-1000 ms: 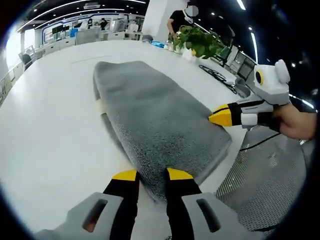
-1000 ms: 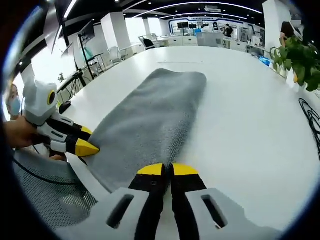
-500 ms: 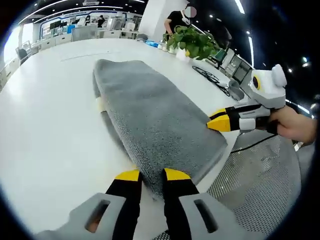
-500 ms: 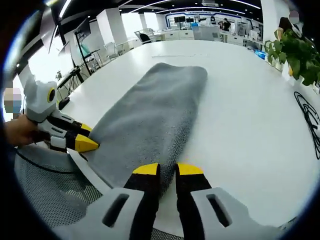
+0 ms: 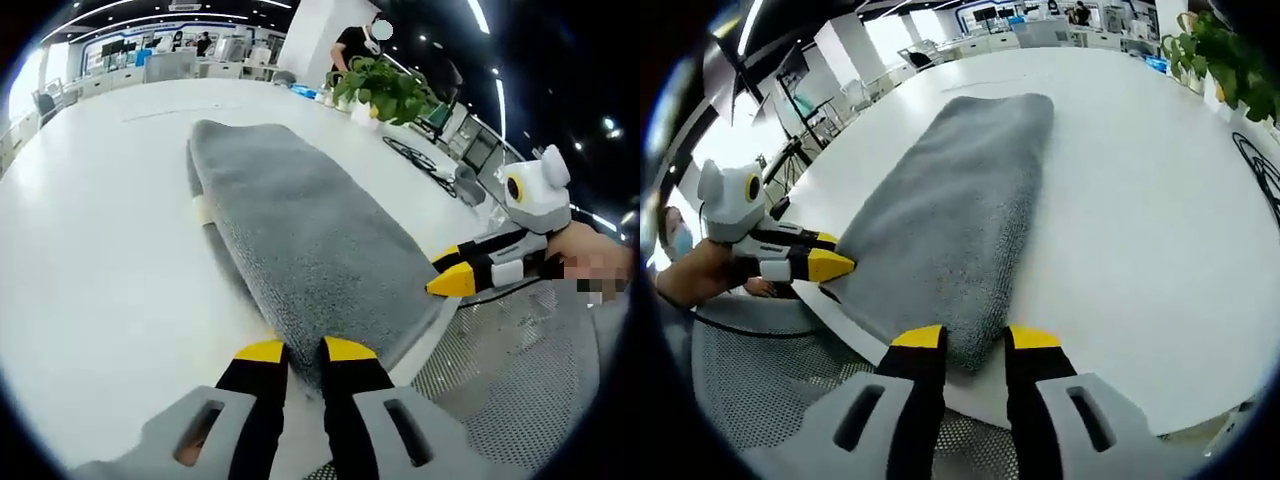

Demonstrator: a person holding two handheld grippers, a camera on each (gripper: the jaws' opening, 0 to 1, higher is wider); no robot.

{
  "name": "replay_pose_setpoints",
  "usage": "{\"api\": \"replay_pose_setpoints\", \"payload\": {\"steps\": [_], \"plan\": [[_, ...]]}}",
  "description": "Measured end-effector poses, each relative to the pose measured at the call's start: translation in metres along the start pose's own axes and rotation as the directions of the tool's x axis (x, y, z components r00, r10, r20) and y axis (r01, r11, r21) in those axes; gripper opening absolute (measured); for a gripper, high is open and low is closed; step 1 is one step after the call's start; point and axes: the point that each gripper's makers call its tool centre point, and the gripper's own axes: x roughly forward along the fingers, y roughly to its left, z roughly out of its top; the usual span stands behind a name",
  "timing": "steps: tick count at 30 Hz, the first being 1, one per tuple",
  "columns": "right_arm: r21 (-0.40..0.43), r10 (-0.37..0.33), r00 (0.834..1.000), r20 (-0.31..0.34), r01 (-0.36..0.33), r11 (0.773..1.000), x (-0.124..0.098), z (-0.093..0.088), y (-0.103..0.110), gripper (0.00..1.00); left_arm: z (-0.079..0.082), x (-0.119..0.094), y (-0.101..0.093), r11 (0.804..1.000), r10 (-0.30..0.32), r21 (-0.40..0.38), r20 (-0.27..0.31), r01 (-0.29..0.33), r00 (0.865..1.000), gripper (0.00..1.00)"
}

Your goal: Fold the towel on the table until its edges align and the towel forms a compact rectangular stack.

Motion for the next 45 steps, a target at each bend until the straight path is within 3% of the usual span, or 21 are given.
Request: {"api": "replay_pose_setpoints", "payload": {"steps": [4, 13, 16, 21, 25, 29, 32, 34, 36, 41, 43, 45], "plan": [[0.025, 0.013, 1.0, 0.006, -0.013, 1.0, 0.002, 0.001, 0.003, 0.17, -0.002, 0.0, 0.004, 1.0, 0.004, 0.004, 0.002, -0.004, 1.0, 0.11], [0.066, 0.0, 1.0, -0.009, 0.001, 0.998, -0.002, -0.013, -0.001, 0.2, -0.003, -0.001, 0.001, 1.0, 0.007, -0.001, 0.005, -0.007, 1.0, 0.11], [0.083, 0.017, 1.0, -0.008, -0.016, 0.996, 0.0, -0.014, 0.002, 0.15, -0.002, -0.004, 0.0, 1.0, 0.003, 0.012, 0.007, -0.003, 1.0, 0.12], [0.099, 0.032, 0.999, -0.004, -0.031, 0.995, -0.002, -0.011, 0.008, 0.08, 0.0, -0.014, -0.001, 0.999, 0.011, 0.044, 0.006, -0.011, 1.0, 0.12], [0.086, 0.051, 0.999, 0.015, -0.052, 0.995, -0.005, -0.003, 0.01, 0.05, 0.006, -0.025, 0.004, 0.99, 0.047, 0.133, 0.023, -0.05, 0.999, 0.13], [0.106, 0.062, 0.997, 0.045, -0.067, 0.992, -0.015, 0.003, 0.021, 0.04, 0.018, -0.026, -0.012, 0.983, 0.01, 0.183, 0.057, -0.02, 0.998, 0.17], [0.127, 0.073, 0.994, 0.077, -0.083, 0.988, -0.018, 0.012, 0.026, 0.04, 0.023, -0.02, -0.037, 0.972, -0.079, 0.227, 0.079, 0.059, 0.994, 0.19], [0.127, 0.091, 0.99, 0.109, -0.105, 0.986, -0.018, 0.021, 0.027, 0.04, 0.021, -0.015, -0.046, 0.962, -0.108, 0.257, 0.06, 0.089, 0.992, 0.24], [0.156, 0.095, 0.987, 0.129, -0.114, 0.981, -0.023, 0.028, 0.03, 0.04, 0.019, -0.01, -0.053, 0.939, -0.13, 0.327, 0.042, 0.11, 0.991, 0.28], [0.151, 0.107, 0.979, 0.171, -0.133, 0.979, -0.029, 0.045, 0.038, 0.04, 0.018, -0.003, -0.065, 0.917, -0.144, 0.379, 0.016, 0.127, 0.989, 0.35], [0.157, 0.114, 0.975, 0.188, -0.144, 0.977, -0.031, 0.052, 0.041, 0.04, 0.014, 0.001, -0.065, 0.898, -0.14, 0.42, -0.013, 0.133, 0.99, 0.36], [0.164, 0.118, 0.971, 0.208, -0.153, 0.974, -0.034, 0.059, 0.044, 0.04, 0.01, 0.006, -0.065, 0.865, -0.132, 0.482, -0.05, 0.14, 0.99, 0.38]]}}
